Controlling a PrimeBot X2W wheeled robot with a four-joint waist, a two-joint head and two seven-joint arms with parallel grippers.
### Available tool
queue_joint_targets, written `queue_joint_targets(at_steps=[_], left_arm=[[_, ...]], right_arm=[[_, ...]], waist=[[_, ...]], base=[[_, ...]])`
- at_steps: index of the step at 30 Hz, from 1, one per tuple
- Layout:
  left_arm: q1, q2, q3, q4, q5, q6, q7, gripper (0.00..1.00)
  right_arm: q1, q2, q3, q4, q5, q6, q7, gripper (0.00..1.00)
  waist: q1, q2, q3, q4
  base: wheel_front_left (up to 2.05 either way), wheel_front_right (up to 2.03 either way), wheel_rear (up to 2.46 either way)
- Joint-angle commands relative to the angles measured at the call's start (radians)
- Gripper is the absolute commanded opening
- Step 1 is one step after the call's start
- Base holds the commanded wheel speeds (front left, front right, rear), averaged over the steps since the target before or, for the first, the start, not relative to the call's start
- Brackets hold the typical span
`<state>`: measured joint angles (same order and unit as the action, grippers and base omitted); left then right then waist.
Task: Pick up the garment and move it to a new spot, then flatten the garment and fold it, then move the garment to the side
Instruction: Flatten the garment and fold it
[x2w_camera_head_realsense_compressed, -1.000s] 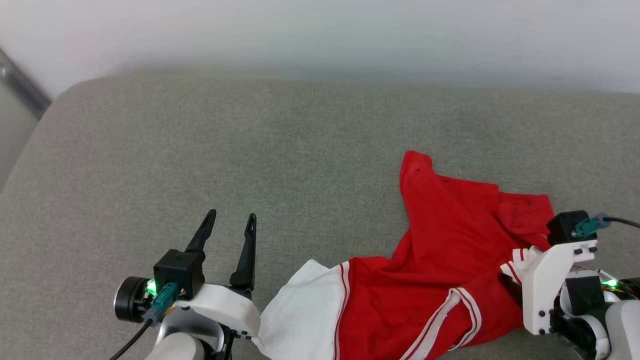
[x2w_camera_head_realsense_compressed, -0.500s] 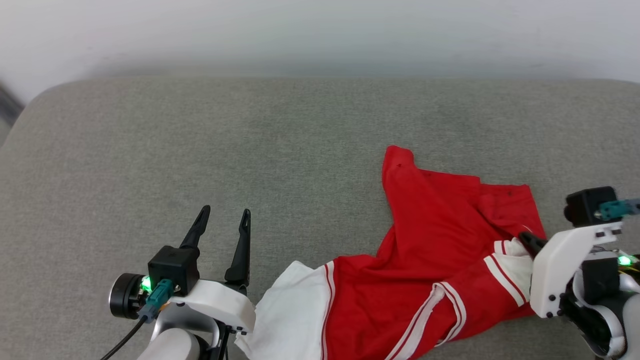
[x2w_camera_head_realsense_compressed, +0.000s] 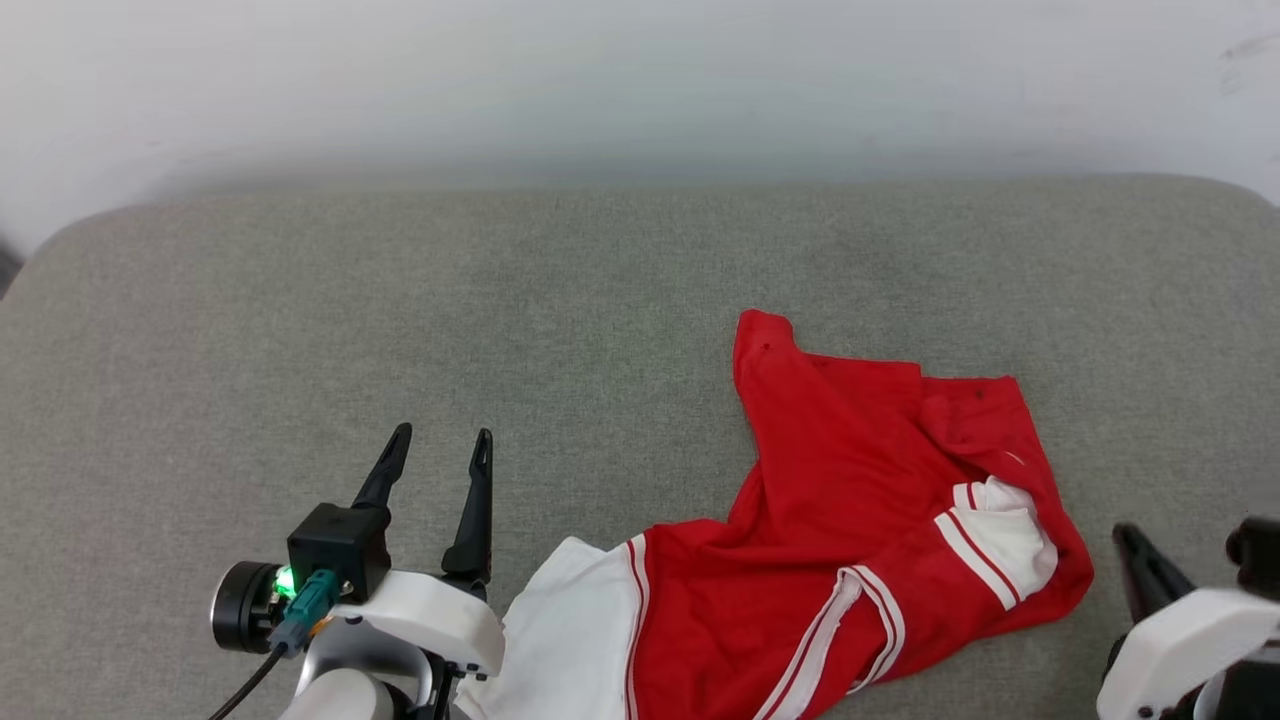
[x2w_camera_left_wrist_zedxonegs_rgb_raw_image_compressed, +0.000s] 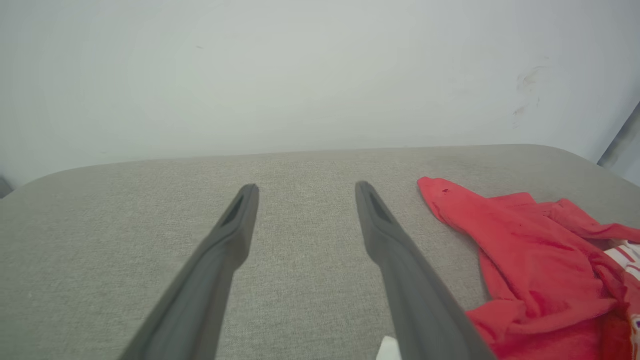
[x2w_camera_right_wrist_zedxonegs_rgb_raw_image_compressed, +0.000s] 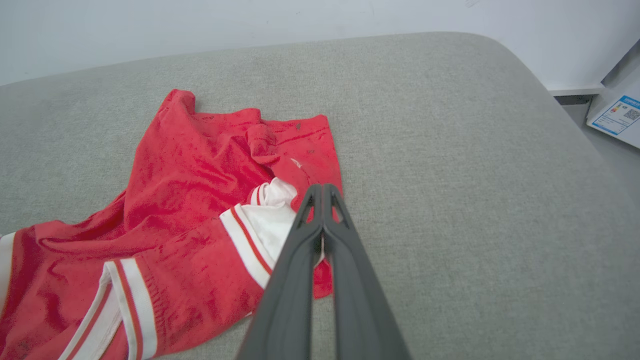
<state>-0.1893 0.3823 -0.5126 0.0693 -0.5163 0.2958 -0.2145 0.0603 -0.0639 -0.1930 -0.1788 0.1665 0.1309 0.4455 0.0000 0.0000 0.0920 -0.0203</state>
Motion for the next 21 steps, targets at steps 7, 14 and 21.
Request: queue_joint_targets(at_steps=[7, 14, 21], left_arm=[[0.039, 0.009, 0.005, -0.009, -0.013, 0.019, 0.006, 1.00], [0.043, 0.016, -0.004, -0.030, -0.014, 0.026, 0.018, 1.00], [0.024, 0.011, -0.009, -0.033, -0.014, 0.024, 0.016, 1.00]], right_arm=[[0.086, 0.015, 0.023, 0.066, 0.036, 0.000, -0.088, 0.00], [0.058, 0.015, 0.054, 0.095, 0.052, 0.000, -0.106, 1.00], [-0.051, -0.040, 0.142, 0.147, 0.066, 0.000, 0.029, 1.00]], waist=[[0.0000, 0.0000, -0.044, -0.014], [0.0000, 0.0000, -0.043, -0.016], [0.0000, 0.0000, -0.015, 0.002]], base=[[0.00, 0.00, 0.00], [0.00, 0.00, 0.00], [0.00, 0.00, 0.00]])
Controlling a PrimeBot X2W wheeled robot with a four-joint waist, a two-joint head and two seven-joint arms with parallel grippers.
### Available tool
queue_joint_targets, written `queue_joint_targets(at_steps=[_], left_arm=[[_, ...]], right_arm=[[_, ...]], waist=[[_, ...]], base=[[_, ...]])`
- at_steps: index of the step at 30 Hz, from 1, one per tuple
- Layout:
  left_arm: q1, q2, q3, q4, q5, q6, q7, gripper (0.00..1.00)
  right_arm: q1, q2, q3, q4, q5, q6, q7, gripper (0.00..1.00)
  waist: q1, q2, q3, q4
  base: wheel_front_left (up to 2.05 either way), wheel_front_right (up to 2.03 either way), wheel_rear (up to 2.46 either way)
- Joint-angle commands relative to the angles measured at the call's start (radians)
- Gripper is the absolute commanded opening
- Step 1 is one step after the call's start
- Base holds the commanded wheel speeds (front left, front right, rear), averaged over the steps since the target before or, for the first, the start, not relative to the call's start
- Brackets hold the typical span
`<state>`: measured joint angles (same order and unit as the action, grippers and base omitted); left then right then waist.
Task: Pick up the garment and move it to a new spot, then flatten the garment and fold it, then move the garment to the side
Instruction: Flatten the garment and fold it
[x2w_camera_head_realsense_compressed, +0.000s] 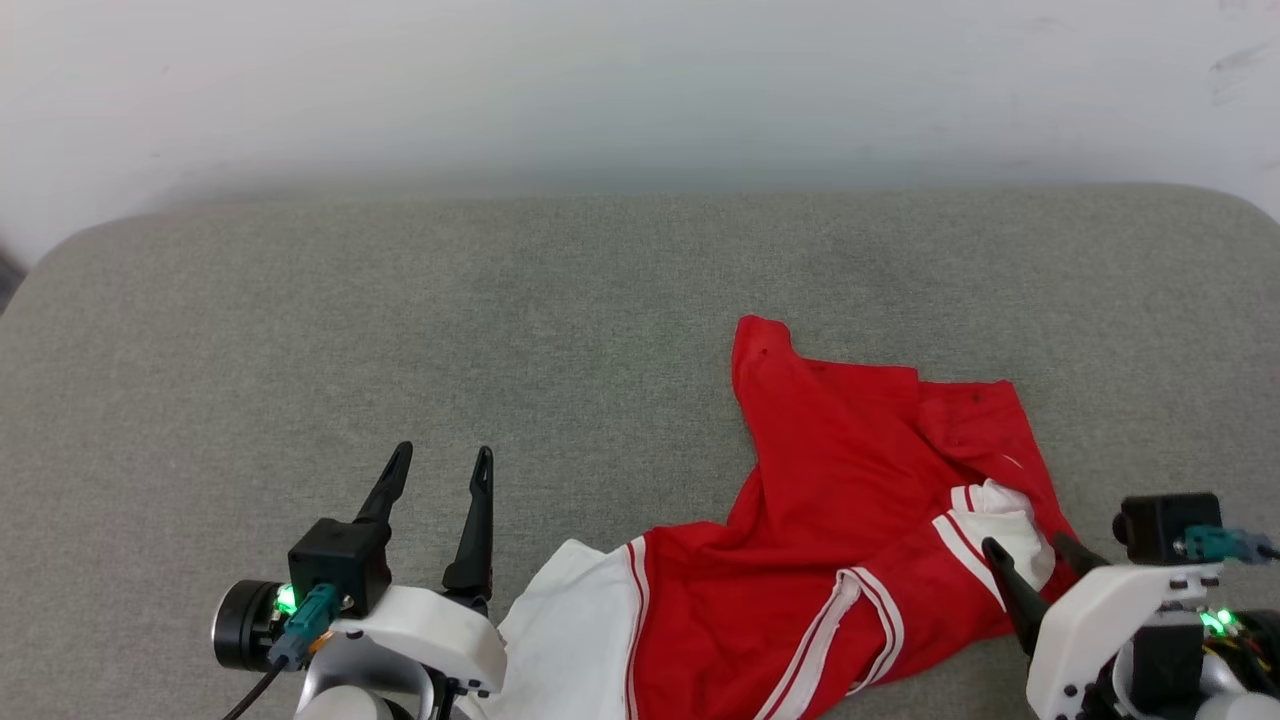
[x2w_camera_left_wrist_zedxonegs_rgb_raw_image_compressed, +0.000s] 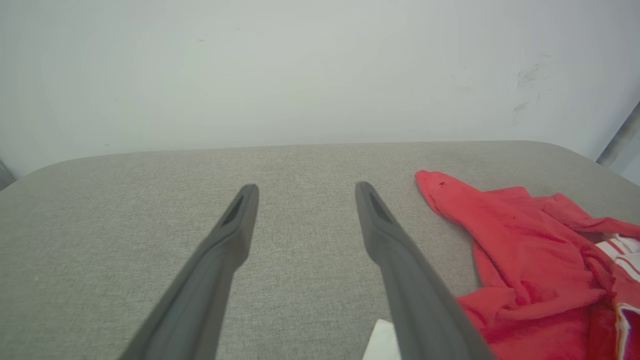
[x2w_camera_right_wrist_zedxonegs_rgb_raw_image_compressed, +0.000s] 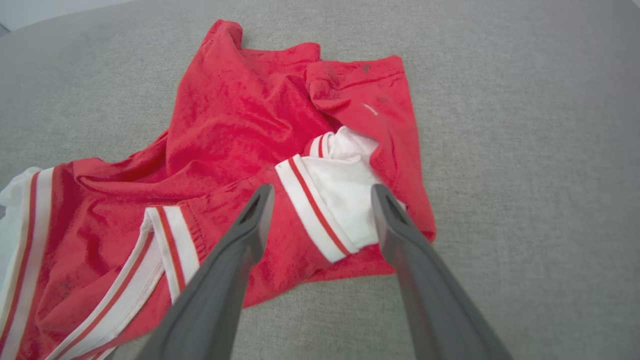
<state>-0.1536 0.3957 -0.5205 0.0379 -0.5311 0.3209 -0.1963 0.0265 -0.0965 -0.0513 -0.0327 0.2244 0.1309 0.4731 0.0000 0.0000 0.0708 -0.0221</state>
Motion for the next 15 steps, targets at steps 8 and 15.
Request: queue_joint_targets(at_steps=[8, 15], left_arm=[[-0.054, -0.017, -0.017, 0.008, 0.008, -0.021, -0.010, 1.00], [-0.084, -0.033, -0.022, 0.032, 0.009, -0.035, -0.024, 1.00]], right_arm=[[-0.190, -0.160, 0.129, 0.089, 0.069, 0.000, 0.203, 1.00], [-0.261, -0.228, 0.172, 0.175, 0.091, 0.000, 0.298, 1.00]], waist=[[0.0000, 0.0000, 0.075, 0.045], [0.0000, 0.0000, 0.124, 0.067]], base=[[0.00, 0.00, 0.00], [0.00, 0.00, 0.00]])
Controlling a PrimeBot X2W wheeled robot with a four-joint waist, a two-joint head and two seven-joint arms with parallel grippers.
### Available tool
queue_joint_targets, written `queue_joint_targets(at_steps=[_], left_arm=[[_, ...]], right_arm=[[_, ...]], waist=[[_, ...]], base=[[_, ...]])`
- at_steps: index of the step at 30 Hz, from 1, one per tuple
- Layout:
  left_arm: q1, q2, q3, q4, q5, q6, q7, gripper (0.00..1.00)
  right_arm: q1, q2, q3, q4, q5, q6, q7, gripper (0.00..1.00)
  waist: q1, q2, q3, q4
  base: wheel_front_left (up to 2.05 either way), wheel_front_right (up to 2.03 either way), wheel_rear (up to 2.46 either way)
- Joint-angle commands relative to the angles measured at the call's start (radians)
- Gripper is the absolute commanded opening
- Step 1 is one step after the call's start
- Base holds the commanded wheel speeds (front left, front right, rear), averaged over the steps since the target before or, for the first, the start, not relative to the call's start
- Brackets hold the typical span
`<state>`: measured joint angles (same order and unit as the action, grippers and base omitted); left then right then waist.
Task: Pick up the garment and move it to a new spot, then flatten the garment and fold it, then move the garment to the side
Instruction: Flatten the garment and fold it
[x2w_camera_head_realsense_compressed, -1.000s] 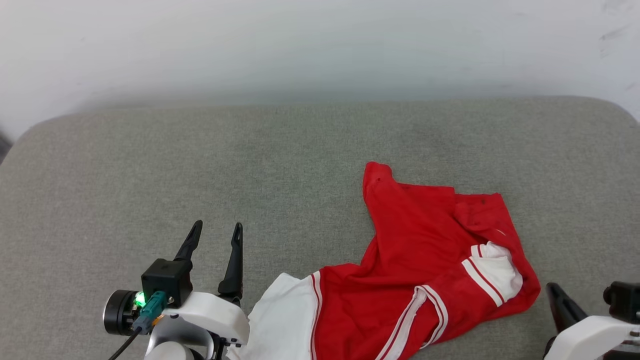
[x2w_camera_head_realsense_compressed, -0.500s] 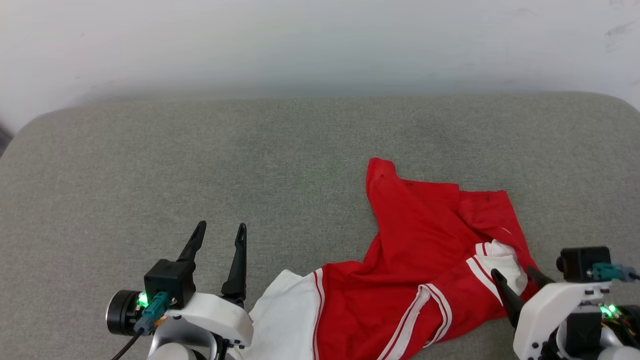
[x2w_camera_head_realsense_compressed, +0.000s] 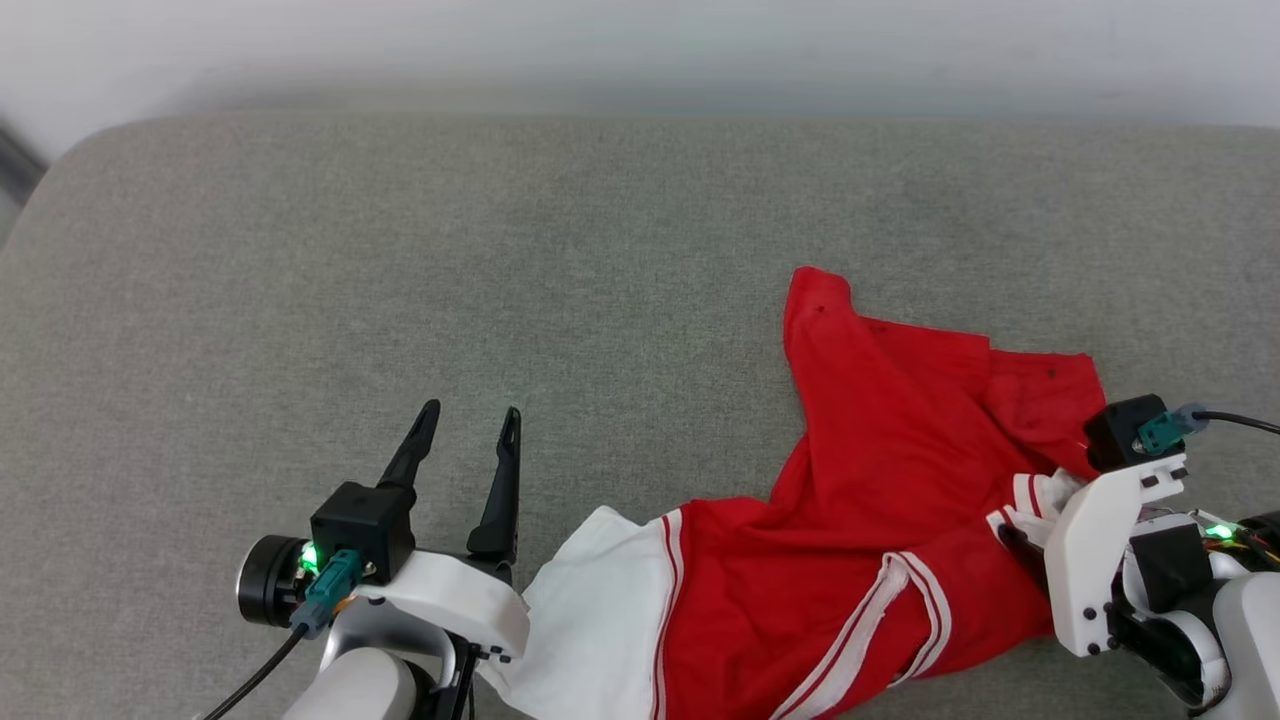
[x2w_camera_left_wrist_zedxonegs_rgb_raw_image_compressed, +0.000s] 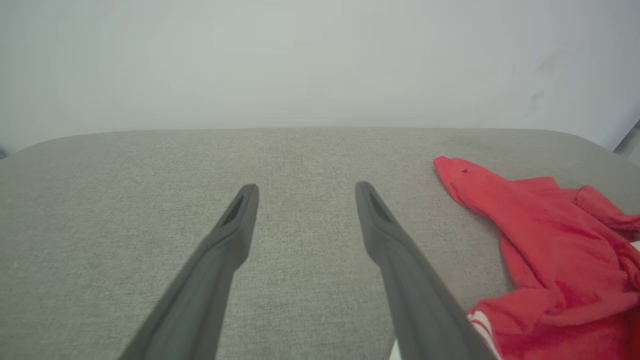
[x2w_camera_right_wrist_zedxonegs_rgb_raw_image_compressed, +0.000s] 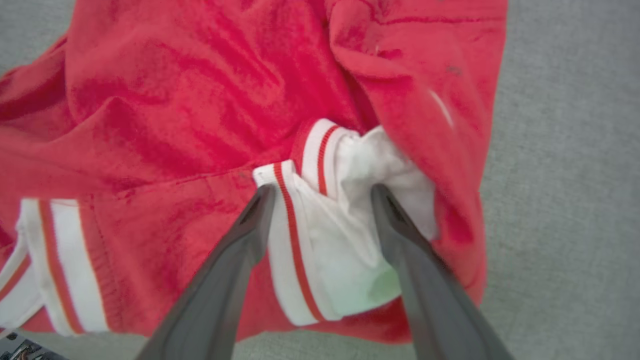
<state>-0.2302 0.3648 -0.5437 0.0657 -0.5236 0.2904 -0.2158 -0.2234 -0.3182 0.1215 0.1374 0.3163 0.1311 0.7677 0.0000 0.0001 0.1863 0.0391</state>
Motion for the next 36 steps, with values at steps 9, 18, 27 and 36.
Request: queue_joint_targets(at_steps=[9, 18, 27, 36], left_arm=[[-0.012, -0.007, 0.005, 0.030, -0.004, -0.005, -0.017, 1.00], [0.012, 0.004, 0.005, 0.028, -0.009, 0.001, -0.017, 1.00], [0.014, 0.002, -0.005, 0.026, -0.014, 0.000, -0.014, 1.00], [0.026, 0.015, -0.002, 0.027, -0.023, 0.009, -0.007, 1.00]], right_arm=[[-0.029, -0.001, -0.002, 0.014, -0.012, -0.001, 0.007, 0.00], [-0.023, 0.044, -0.103, -0.146, -0.039, -0.001, -0.132, 0.00], [0.144, 0.221, -0.423, -0.084, -0.001, -0.001, -0.315, 0.00], [0.227, 0.266, -0.520, 0.159, 0.044, -0.001, -0.453, 1.00]], waist=[[0.0000, -0.0001, -0.008, -0.010], [0.0000, -0.0001, -0.047, -0.045], [0.0000, -0.0001, -0.056, -0.051], [0.0000, -0.0001, -0.065, -0.058]], base=[[0.00, 0.00, 0.00], [0.00, 0.00, 0.00], [0.00, 0.00, 0.00], [0.00, 0.00, 0.00]])
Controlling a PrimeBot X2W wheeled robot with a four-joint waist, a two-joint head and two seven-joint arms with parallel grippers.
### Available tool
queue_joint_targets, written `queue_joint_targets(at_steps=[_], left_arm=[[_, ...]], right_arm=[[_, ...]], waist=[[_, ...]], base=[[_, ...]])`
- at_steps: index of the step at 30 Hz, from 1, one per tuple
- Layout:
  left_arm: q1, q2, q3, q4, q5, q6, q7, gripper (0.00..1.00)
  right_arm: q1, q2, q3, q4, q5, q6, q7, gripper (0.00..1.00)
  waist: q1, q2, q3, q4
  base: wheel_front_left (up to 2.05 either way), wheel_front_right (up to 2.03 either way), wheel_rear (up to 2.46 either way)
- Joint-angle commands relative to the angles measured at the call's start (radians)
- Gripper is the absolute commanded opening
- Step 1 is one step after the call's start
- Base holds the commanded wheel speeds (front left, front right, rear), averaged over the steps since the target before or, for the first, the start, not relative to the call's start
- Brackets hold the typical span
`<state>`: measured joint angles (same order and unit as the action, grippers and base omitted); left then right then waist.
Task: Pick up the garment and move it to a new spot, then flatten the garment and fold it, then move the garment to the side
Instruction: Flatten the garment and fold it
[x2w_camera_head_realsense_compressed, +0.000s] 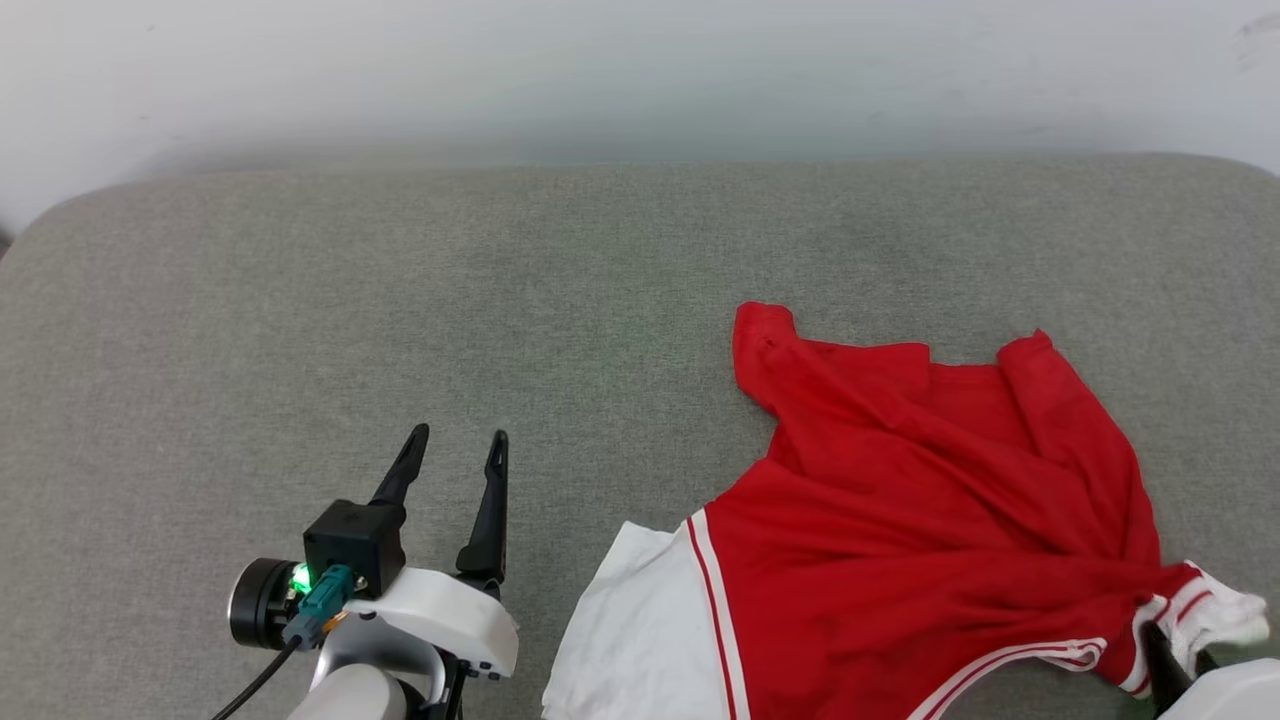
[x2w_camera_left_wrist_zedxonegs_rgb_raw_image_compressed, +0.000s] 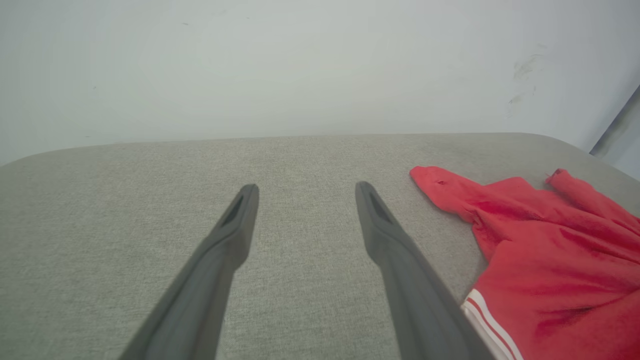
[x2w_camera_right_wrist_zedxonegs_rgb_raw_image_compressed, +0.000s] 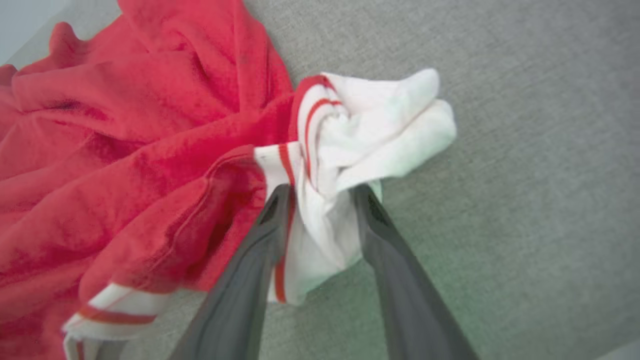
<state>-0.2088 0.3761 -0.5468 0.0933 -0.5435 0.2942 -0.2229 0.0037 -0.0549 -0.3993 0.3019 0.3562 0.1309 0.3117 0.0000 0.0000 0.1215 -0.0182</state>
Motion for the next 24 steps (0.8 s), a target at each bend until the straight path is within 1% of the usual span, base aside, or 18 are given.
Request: queue_joint_targets(at_steps=[1, 3, 6, 10, 13, 16, 20, 24], left_arm=[[0.009, 0.007, 0.003, -0.002, -0.004, 0.006, 0.001, 1.00], [0.015, 0.010, 0.003, -0.005, -0.004, 0.008, 0.004, 1.00], [0.019, 0.014, 0.003, -0.010, -0.006, 0.013, 0.006, 1.00], [0.034, 0.014, 0.007, -0.017, -0.009, 0.026, 0.006, 1.00], [0.045, 0.018, 0.012, -0.018, -0.014, 0.033, 0.006, 1.00], [0.059, 0.021, 0.017, -0.022, -0.019, 0.042, 0.005, 1.00], [0.077, 0.029, 0.021, -0.028, -0.022, 0.051, 0.005, 1.00], [0.100, 0.047, 0.038, -0.041, -0.031, 0.071, 0.005, 1.00]], right_arm=[[-0.008, 0.004, 0.003, 0.014, 0.005, 0.000, -0.021, 1.00], [-0.024, 0.005, 0.001, 0.034, 0.008, 0.000, -0.068, 1.00], [-0.041, 0.006, 0.011, 0.027, -0.001, 0.000, -0.149, 1.00], [-0.047, 0.005, 0.033, -0.027, -0.041, 0.000, -0.247, 1.00], [-0.045, 0.002, 0.051, -0.081, -0.090, 0.000, -0.292, 1.00], [-0.040, 0.002, 0.084, -0.141, -0.141, 0.000, -0.317, 1.00], [-0.017, 0.003, 0.158, -0.232, -0.192, 0.000, -0.326, 1.00], [0.019, 0.004, 0.245, -0.319, -0.205, 0.000, -0.308, 1.00]], waist=[[0.0000, 0.0000, -0.002, -0.004], [0.0000, 0.0000, -0.007, -0.008], [0.0000, 0.0000, -0.017, -0.010], [0.0000, 0.0000, -0.040, -0.006], [0.0000, 0.0000, -0.057, 0.002], [0.0000, 0.0000, -0.072, 0.008], [0.0000, 0.0000, -0.089, 0.018], [0.0000, 0.0000, -0.103, 0.020]], base=[[0.00, 0.00, 0.00], [0.00, 0.00, 0.00], [0.00, 0.00, 0.00], [0.00, 0.00, 0.00], [0.00, 0.00, 0.00], [0.00, 0.00, 0.00], [0.00, 0.00, 0.00], [0.00, 0.00, 0.00]])
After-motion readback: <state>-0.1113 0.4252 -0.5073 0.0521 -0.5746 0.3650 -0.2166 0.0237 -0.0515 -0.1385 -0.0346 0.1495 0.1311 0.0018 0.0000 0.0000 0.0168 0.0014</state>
